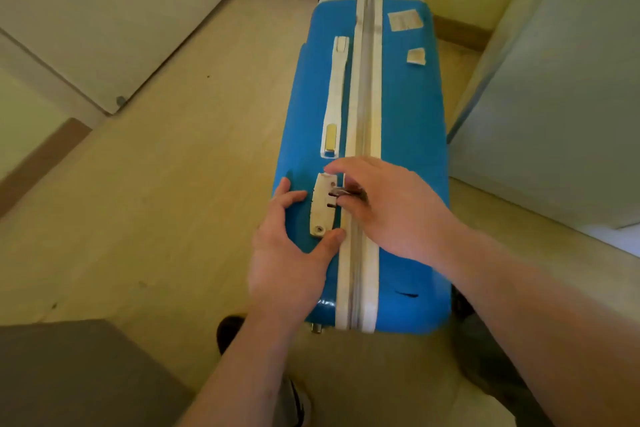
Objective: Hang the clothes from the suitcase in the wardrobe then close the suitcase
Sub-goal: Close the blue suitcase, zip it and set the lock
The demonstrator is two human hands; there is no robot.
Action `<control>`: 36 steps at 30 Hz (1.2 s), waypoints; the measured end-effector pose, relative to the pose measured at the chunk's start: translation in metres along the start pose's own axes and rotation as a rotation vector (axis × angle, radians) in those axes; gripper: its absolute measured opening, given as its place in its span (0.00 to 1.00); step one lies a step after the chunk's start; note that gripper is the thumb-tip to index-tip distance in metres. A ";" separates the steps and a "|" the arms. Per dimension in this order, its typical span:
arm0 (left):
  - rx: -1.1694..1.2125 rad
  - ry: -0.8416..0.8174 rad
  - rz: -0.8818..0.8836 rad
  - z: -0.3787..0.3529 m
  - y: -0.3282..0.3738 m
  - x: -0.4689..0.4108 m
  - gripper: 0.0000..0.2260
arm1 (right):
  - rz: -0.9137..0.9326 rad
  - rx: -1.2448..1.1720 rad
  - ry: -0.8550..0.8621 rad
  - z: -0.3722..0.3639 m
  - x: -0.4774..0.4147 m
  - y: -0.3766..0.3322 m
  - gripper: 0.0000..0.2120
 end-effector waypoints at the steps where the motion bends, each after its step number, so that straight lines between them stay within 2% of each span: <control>1: -0.010 -0.006 -0.003 0.002 -0.004 -0.004 0.26 | -0.009 -0.037 0.015 -0.002 -0.003 0.001 0.18; 9: -0.139 -0.054 -0.028 0.011 0.005 -0.017 0.26 | -0.044 -0.042 0.181 -0.007 0.001 -0.003 0.17; 15: -0.128 -0.136 0.010 0.014 0.006 -0.006 0.32 | -0.007 -0.053 0.230 -0.010 0.020 -0.002 0.11; 19: -0.122 -0.118 0.037 0.016 0.009 0.000 0.33 | -0.066 -0.074 0.296 -0.005 0.023 0.002 0.07; 23: -0.133 -0.102 0.011 0.013 0.008 -0.005 0.31 | -0.124 -0.087 0.287 -0.002 0.017 0.003 0.07; 31: -0.163 -0.130 0.022 0.012 0.011 -0.016 0.30 | 0.025 0.211 0.310 0.003 0.012 -0.002 0.15; 36: -0.163 -0.123 0.028 0.015 0.014 -0.017 0.30 | 0.040 0.196 0.220 -0.007 0.009 -0.001 0.23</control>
Point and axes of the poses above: each hand's wrist, its own x-axis away from the middle knuckle, its own z-axis out of the back of the hand, y = z × x, the point moved 5 cm from there along -x, towards the middle knuckle, and after that the axes turned 1 degree about -y, right-handed, at the moved point
